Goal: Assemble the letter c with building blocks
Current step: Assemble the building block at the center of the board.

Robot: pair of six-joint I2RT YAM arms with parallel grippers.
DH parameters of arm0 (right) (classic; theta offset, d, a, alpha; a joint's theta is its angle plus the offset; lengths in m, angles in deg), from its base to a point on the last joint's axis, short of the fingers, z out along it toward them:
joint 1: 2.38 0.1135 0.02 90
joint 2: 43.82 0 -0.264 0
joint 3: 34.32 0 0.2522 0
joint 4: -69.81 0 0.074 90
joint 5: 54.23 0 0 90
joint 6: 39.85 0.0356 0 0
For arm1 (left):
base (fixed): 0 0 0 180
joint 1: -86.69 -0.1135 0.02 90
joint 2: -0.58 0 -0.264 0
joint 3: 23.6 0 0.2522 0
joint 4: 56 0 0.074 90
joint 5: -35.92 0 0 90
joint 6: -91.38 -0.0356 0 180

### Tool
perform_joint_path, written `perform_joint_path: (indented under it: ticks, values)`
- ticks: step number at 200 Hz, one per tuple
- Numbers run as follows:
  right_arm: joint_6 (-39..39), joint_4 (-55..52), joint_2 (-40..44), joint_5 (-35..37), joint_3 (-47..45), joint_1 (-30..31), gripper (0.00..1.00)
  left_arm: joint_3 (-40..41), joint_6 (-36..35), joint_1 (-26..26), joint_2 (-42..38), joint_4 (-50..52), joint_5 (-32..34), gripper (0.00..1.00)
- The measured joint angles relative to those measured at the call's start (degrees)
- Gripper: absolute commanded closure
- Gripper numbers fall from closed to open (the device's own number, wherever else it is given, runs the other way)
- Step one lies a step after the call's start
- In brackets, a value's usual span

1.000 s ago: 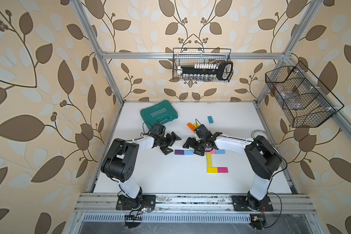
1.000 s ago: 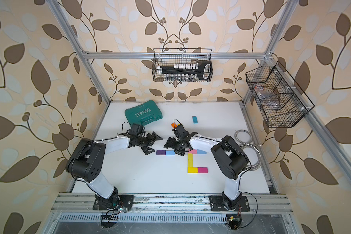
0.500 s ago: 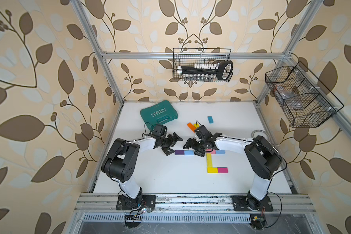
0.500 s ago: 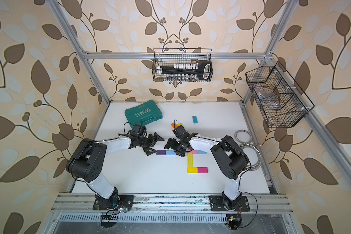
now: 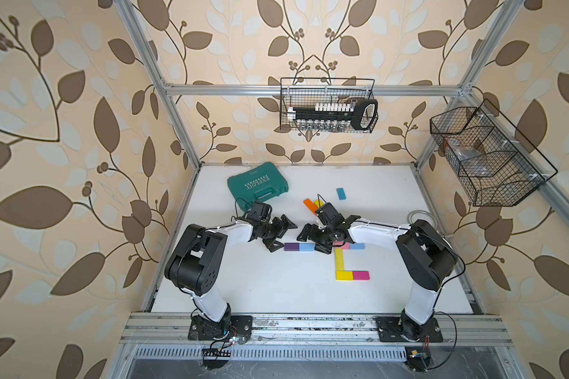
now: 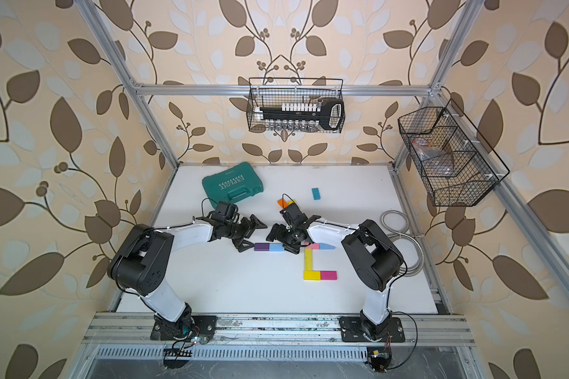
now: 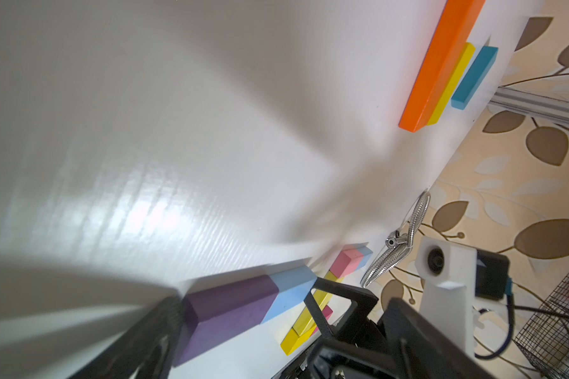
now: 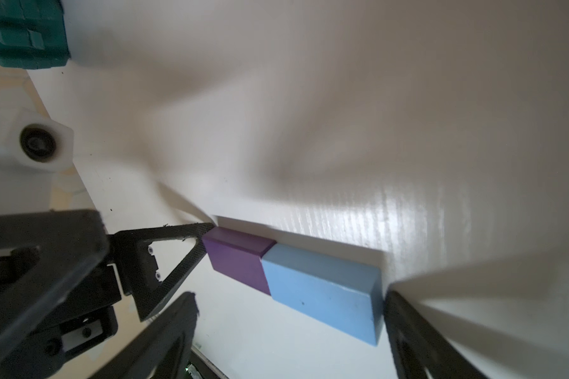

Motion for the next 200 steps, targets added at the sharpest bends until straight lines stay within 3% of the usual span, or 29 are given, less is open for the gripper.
perform_joint_path:
  ticks: [166, 200]
  values:
    - [-0.28, -2.25, 1.25, 1.18, -0.04, -0.39, 0.1, -2.23, -2.47, -0.17, 0.66, 4.39, 0.63, 0.01]
    - [-1.46, -5.68, 6.27, 2.58, 0.55, -1.53, 0.1, -3.41, -4.42, -3.93, 0.61, 7.61, 0.42, 0.01]
